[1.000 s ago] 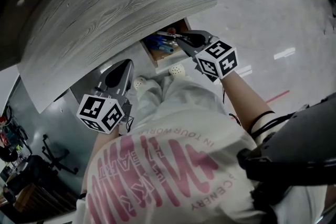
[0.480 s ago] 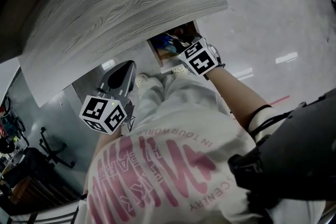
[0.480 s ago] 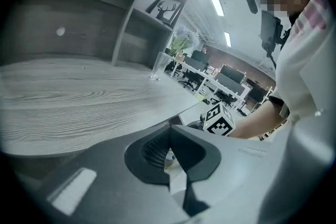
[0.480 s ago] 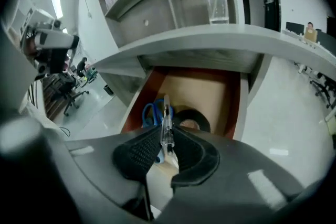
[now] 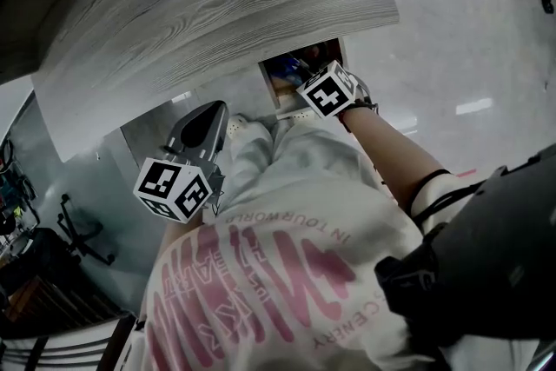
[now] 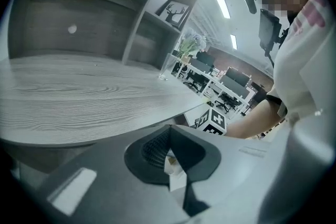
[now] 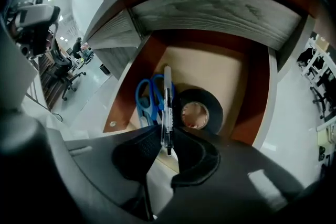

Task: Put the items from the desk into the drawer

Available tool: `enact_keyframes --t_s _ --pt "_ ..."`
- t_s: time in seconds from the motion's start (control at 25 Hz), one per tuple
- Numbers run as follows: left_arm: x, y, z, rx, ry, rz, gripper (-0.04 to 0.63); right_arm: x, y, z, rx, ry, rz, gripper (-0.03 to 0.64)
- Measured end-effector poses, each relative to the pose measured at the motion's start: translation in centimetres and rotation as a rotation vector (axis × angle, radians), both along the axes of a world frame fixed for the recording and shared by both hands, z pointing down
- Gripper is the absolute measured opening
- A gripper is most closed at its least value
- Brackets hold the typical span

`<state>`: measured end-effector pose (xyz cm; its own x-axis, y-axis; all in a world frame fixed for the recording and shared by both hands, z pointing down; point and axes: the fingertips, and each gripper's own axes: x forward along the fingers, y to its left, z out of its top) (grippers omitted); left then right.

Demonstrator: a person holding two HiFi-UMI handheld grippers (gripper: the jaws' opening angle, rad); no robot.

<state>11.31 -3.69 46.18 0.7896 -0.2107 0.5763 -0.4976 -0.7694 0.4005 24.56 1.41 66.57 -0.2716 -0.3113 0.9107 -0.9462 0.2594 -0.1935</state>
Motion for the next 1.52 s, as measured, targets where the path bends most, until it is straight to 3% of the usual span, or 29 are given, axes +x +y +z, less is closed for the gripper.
enact_keyframes --t_s 0.36,0.56,0.72,0.8,0.84,1.0,1.2,1.52 --pt "-0.8 -0.6 -0.6 0.015 0.036 -0.038 0.020 -0.3 -0.2 0.5 -0.054 0.092 -0.096 0.080" --pt "-1.3 -0.3 -0.9 0.018 0.049 -0.067 0.020 -0.4 -0.2 0.6 -0.089 0.091 -0.082 0.080" --pt "-2.3 0.2 -1.2 0.016 0.060 -0.121 0.020 -1.5 1.2 1.2 -0.170 0.044 -0.143 0.082" --pt "-2.9 0.7 -1.1 0.014 0.061 -0.148 0.020 -1.7 2.5 2.4 -0.251 0.030 -0.141 0.173" --pt "-3.3 1.0 -1.0 0.014 0.059 -0.158 0.020 -1.4 2.7 2.8 -0.259 0.036 -0.118 0.103" --pt "-5.3 2.3 -0.1 0.009 0.051 -0.205 0.020 -1.7 2.1 3.3 -0.196 0.042 -0.115 0.110" --pt "-6.9 3.9 0.1 -0.004 0.070 -0.242 0.020 -2.3 2.5 3.0 -0.207 0.052 -0.139 0.177" --pt "-9.1 4.6 -1.6 0.045 0.131 -0.213 0.020 -2.2 2.6 -1.0 -0.125 0.108 -0.037 0.161"
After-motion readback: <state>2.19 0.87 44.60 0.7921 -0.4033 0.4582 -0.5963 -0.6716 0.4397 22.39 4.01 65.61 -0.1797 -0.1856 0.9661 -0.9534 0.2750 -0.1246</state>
